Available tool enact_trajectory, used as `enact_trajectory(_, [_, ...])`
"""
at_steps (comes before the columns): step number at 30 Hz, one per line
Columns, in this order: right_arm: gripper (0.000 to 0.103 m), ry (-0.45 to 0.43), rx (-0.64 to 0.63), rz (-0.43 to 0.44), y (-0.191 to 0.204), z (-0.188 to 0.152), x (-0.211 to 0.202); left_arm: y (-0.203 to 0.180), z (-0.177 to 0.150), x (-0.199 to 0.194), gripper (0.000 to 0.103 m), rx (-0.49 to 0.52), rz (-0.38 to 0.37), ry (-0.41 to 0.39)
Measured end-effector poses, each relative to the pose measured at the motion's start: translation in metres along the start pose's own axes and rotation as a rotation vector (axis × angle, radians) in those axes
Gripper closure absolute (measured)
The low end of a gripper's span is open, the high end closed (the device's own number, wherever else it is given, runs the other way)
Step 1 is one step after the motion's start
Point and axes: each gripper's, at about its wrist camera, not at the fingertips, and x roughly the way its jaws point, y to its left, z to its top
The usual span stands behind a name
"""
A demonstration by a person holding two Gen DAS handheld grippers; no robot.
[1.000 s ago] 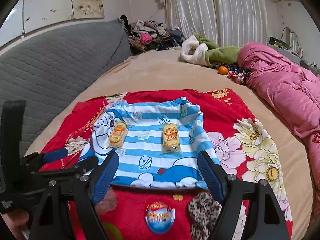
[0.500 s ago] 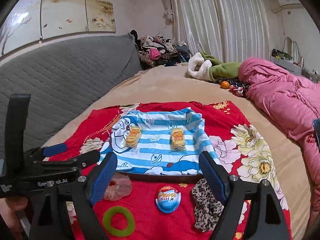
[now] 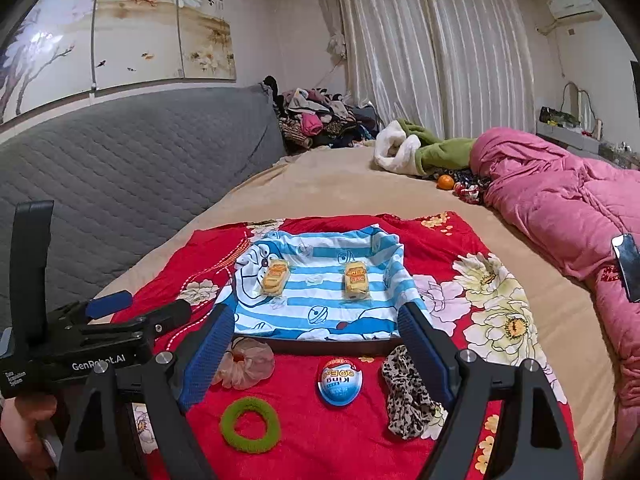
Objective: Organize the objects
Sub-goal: 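Withdraw both open tools back from the tray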
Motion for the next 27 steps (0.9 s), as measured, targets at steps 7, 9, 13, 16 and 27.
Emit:
enact_trajectory(7, [0.019,0.0,-0.013,-0.001,0.004,-0.01,-0.018,0.001,-0.014,-0.018,0.0,0.005,0.029,-0.014])
enact_trajectory(9, [0.019,-0.003,-0.006,0.0,0.003,-0.012,-0.022,0.0,-0.018,-0.022,0.0,0.008,0.036,-0.016])
enact_trajectory(13, [0.019,-0.01,-0.008,-0.005,0.004,-0.014,-0.031,0.003,-0.025,-0.031,0.0,-0.034,0.061,-0.022])
enact_trajectory(16, [0.019,-0.018,-0.004,-0.006,0.002,-0.015,-0.038,0.005,-0.031,-0.037,0.0,-0.068,0.085,-0.018])
enact_trajectory(27, [0.019,-0.03,0.001,-0.01,-0.005,-0.021,-0.055,-0.001,-0.046,-0.047,0.0,-0.055,0.086,-0.017])
